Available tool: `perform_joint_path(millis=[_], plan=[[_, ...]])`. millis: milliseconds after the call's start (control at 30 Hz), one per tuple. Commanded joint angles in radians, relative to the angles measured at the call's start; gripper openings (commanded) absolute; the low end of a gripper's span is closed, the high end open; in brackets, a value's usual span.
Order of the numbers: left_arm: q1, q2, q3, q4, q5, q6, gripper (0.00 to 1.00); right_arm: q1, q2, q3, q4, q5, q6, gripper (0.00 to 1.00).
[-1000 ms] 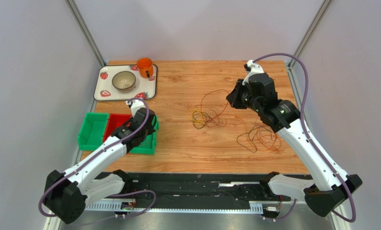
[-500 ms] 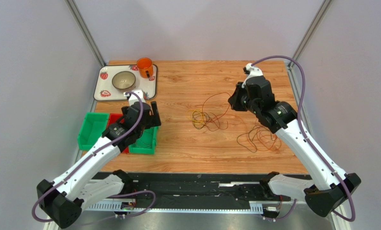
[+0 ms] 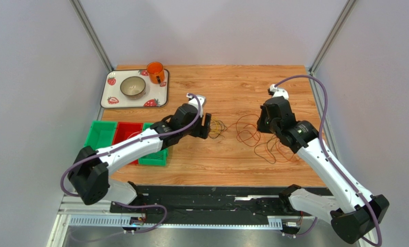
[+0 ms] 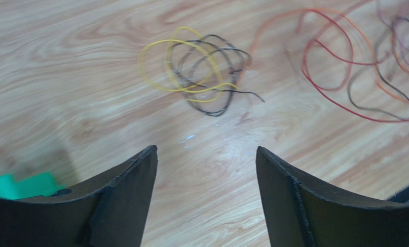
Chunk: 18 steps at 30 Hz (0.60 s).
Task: Untangle the cables
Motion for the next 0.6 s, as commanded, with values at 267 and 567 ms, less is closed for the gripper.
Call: perform_joint_path(millis=[267,567], plan=[[-0.02,0.129,0.065,0.244,0.31,0.081,0.7,-0.027,-0.001,-0.142,0.004,0.037,0.038,1.0],[-0.193,0.33,0.163,0.294,0.371,0.14,0.75,-0.266,0.073,-0.142,-0.021,-0.025,0.162,1.0]])
